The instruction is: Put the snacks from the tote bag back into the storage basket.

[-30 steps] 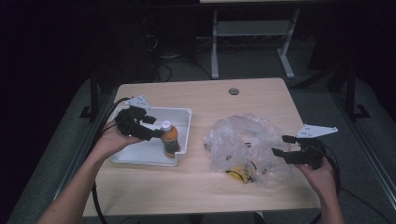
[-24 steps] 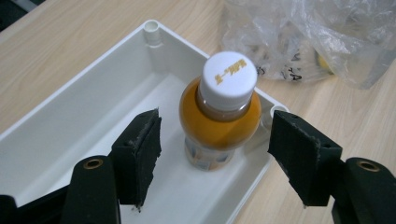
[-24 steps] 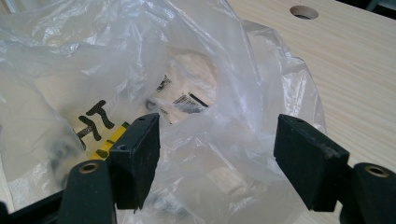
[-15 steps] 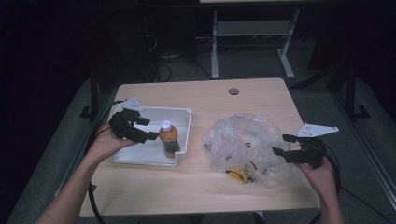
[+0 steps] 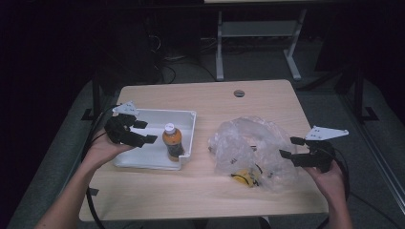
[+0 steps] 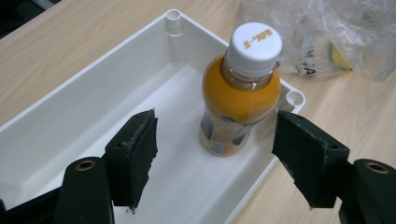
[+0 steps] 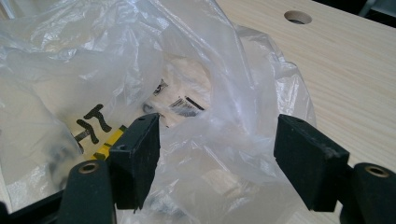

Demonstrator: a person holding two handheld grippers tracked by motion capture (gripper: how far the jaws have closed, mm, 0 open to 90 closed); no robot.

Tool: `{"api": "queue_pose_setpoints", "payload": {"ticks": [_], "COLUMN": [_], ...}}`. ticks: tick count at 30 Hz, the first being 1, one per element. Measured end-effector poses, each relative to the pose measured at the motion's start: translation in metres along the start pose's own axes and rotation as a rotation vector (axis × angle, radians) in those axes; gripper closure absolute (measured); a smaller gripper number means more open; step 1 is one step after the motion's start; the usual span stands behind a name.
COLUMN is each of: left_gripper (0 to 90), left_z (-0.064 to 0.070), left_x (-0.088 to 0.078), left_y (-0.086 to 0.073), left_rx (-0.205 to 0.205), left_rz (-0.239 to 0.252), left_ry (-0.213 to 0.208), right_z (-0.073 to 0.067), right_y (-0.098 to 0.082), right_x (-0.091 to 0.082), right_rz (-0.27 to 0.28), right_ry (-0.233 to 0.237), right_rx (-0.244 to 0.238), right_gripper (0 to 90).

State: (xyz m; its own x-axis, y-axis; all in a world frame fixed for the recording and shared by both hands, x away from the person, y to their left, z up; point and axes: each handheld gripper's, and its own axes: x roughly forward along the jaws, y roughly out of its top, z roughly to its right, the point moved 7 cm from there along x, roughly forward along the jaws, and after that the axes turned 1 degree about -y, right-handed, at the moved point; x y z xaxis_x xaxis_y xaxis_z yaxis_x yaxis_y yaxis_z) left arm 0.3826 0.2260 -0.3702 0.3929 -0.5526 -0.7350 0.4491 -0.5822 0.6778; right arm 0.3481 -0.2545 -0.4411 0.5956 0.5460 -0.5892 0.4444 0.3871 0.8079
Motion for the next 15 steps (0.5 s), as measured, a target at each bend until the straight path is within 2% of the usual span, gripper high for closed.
{"api": "queue_pose_setpoints", "payload": {"ticks": [8,10,15], "left_gripper": [30.1,30.1,29.7], "left_z": [-0.004,-0.004,-0.007], "left_x": [-0.001,-0.001,-0.002], "left_y": [-0.017,-0.022,-0.030], "left_rx": [-0.017,-0.033,-0.033], "left_rz": [-0.008,-0.006,-0.003], "left_ry": [0.010,0.011,0.027], "right_z": [-0.001,0.000,0.000], "right_y": [0.000,0.001,0.001], "right_x": [0.000,0.000,0.000], "right_rz": [-0.002,0.002,0.003], "right_ry": [0.001,-0.001,-0.001], "right_rx": [0.003,0.002,0.001], "right_gripper": [31.1,31.0,31.1]}}
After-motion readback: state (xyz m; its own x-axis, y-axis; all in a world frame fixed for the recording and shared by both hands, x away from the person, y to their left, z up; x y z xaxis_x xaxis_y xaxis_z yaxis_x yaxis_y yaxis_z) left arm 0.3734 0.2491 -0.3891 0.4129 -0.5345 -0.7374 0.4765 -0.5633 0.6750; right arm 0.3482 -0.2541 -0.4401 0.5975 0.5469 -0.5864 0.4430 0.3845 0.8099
